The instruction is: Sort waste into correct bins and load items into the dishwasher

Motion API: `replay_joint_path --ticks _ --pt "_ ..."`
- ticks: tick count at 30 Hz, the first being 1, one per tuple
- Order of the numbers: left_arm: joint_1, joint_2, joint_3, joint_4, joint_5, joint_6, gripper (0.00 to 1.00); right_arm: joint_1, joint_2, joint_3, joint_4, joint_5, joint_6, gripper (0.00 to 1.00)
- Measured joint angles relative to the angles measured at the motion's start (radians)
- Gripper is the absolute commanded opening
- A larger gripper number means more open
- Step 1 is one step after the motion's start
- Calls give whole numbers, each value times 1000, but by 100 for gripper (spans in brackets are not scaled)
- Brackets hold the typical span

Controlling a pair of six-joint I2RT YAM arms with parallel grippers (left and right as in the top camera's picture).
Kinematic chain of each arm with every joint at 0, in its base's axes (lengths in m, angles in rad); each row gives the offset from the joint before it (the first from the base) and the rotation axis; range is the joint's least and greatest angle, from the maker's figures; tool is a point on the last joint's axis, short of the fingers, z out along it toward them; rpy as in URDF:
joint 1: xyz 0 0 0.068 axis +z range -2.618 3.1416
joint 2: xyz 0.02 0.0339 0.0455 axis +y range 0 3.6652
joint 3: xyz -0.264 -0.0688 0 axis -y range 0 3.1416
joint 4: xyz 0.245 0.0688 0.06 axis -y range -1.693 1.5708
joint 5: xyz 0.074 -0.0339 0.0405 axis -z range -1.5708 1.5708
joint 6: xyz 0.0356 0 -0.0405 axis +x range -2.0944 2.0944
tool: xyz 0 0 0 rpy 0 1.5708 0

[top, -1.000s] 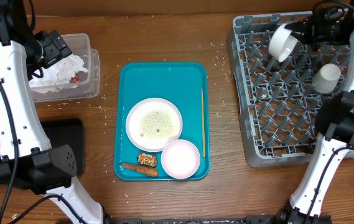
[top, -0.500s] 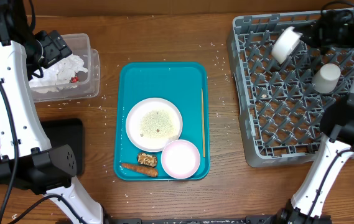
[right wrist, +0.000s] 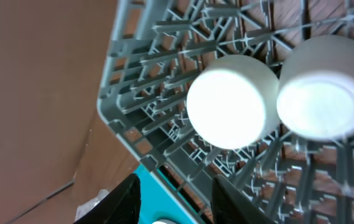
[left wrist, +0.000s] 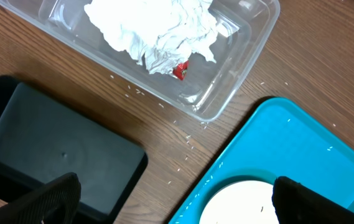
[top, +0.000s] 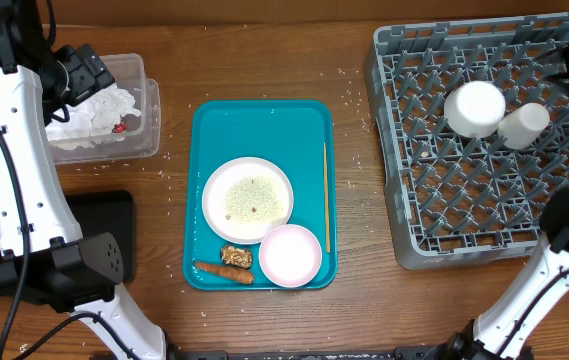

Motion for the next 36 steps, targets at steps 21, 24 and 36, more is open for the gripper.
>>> replay_joint_path --ticks 21,24,36 --pt "0 0 0 -43 0 0 100 1001 -324 -146 -42 177 -46 100" --pt "0 0 0 -70 0 1 100 1148 -325 -278 -43 224 -8 100" --pt "0 0 0 -79 0 3 100 1427 -326 -790 95 333 181 84"
